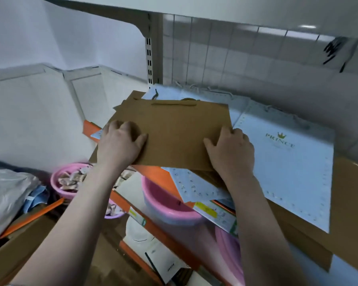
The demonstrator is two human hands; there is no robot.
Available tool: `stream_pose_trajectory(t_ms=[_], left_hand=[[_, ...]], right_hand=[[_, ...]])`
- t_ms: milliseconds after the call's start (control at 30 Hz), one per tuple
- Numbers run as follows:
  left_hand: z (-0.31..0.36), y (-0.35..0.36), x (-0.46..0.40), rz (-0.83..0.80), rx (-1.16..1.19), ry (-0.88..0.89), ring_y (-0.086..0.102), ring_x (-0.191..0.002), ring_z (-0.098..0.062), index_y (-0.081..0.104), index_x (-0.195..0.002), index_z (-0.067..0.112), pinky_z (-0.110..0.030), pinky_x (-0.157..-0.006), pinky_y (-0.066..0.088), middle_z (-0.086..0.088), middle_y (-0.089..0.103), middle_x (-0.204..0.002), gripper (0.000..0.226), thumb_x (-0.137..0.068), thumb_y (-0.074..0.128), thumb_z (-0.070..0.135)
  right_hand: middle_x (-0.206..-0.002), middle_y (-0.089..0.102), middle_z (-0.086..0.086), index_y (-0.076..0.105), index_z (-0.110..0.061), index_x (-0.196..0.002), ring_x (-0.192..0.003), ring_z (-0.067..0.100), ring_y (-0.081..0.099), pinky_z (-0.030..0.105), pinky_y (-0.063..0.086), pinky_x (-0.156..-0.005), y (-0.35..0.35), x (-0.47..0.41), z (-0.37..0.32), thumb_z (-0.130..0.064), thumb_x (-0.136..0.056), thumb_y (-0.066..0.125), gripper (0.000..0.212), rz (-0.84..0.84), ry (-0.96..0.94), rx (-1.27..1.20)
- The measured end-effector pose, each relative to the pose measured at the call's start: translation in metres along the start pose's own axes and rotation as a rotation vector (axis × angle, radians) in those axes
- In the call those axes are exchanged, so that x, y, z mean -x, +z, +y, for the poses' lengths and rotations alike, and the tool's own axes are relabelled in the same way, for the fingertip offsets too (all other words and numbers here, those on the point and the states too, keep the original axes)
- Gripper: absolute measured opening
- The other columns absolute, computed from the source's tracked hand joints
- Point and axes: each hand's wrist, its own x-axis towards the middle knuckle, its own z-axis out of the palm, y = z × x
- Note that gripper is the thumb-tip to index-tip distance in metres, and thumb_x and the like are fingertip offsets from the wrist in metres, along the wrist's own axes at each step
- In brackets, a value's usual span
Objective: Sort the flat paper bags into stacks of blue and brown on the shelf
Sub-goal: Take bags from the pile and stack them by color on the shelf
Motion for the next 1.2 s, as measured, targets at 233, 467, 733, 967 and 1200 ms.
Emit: stream_pose_trajectory(t_ms=[233,467,733,967,1200], left_hand=[[-0.018,0.007,-0.038,-0.083,0.026,-0.055,0.047,-0.115,-0.041,0.051,-0.117,0.006,-0.047,-0.097,0.039,-0.025,0.05,-0.119,0.071,-0.082,0.044,0.068],[-0.032,-0.004,-0.048,0.059,0.29,-0.019,0.042,-0.115,-0.04,0.036,-0.138,0.01,-0.046,-0.098,0.035,-0.025,0.044,-0.124,0.081,-0.075,0.074,0.043],[-0.044,-0.018,-0.053,0.148,0.602,0.072,0.047,-0.12,-0.026,0.038,-0.14,0.016,-0.026,-0.093,0.033,-0.007,0.053,-0.131,0.071,-0.079,0.073,0.019],[-0.056,-0.035,-0.043,0.146,0.636,0.041,0.049,-0.117,-0.027,0.039,-0.141,0.018,-0.034,-0.098,0.036,-0.01,0.052,-0.13,0.071,-0.079,0.072,0.021],[-0.057,-0.048,-0.012,0.03,0.402,0.065,0.051,-0.098,-0.034,0.047,-0.117,0.01,-0.034,-0.077,0.036,-0.017,0.044,-0.12,0.047,-0.08,0.068,0.032]], right_hand=[[-0.135,0.044,0.016,0.037,-0.007,-0.137,-0.126,0.032,0.039,0.04,0.034,-0.102,0.007,-0.007,-0.012,-0.05,-0.096,0.038,0.06,0.033,0.107,0.04],[-0.135,0.045,0.016,0.036,-0.007,-0.14,-0.126,0.032,0.039,0.04,0.034,-0.105,0.016,-0.003,-0.019,-0.046,-0.095,0.043,0.06,0.106,0.182,-0.023],[-0.126,0.049,0.018,0.039,-0.007,-0.137,-0.115,0.035,0.042,0.039,0.034,-0.093,0.009,0.005,-0.022,-0.05,-0.092,0.048,0.063,0.184,0.294,-0.085],[-0.118,0.046,0.016,0.045,-0.013,-0.133,-0.109,0.038,0.05,0.036,0.039,-0.091,-0.004,0.027,-0.031,-0.045,-0.088,0.058,0.057,0.211,0.332,-0.308],[-0.119,0.045,0.014,0.049,-0.009,-0.123,-0.104,0.038,0.053,0.037,0.041,-0.084,-0.014,0.071,-0.039,-0.046,-0.089,0.056,0.051,0.241,0.375,-0.193]])
